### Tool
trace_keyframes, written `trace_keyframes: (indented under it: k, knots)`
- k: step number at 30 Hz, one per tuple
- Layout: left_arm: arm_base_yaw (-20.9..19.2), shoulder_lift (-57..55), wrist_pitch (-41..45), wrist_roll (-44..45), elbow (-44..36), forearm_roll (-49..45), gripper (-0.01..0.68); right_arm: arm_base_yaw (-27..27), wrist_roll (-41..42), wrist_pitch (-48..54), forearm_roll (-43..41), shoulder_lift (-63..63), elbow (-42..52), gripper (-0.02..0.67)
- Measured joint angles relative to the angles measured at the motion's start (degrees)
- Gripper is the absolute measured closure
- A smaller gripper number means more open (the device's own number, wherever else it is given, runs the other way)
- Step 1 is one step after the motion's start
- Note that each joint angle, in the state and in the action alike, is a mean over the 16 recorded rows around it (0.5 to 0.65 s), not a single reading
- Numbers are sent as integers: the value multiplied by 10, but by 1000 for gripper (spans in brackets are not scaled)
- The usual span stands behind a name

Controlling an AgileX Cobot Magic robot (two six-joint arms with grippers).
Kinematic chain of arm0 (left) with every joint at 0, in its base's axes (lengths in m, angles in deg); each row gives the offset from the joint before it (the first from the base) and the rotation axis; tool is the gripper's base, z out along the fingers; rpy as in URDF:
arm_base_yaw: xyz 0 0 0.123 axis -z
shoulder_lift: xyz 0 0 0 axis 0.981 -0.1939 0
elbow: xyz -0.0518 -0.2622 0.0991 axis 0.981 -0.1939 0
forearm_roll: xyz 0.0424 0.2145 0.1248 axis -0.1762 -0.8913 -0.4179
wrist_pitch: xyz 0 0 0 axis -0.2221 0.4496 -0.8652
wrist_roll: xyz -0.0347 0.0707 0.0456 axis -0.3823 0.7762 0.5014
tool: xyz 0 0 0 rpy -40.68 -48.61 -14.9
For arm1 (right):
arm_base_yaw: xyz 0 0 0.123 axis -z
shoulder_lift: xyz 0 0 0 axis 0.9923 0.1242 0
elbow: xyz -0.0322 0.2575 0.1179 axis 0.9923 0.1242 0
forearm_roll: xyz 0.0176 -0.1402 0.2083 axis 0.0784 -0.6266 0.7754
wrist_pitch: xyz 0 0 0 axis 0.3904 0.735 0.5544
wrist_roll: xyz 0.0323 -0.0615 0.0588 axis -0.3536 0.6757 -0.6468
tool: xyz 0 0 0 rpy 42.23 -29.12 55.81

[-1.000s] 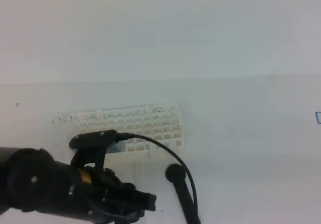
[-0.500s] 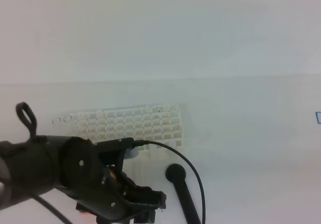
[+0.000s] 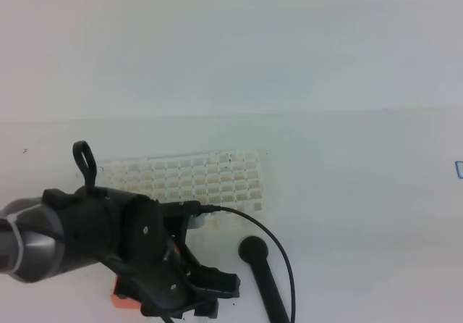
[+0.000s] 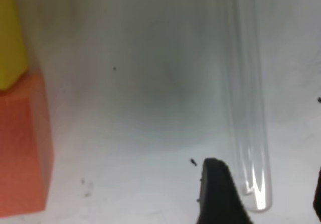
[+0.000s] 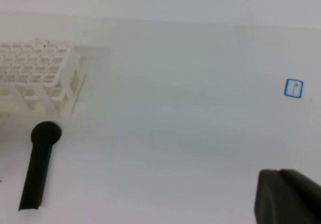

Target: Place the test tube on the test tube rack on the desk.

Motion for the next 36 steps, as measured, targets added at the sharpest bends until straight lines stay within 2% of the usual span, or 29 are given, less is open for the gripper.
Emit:
trace_keyframes:
  k: [16,36]
  knots:
    - [0,-19,1,-48,8,-54,292,0,1,0,9,0,0,650]
    - [0,-19,1,-55,8,-53,291,0,1,0,10,0,0,650]
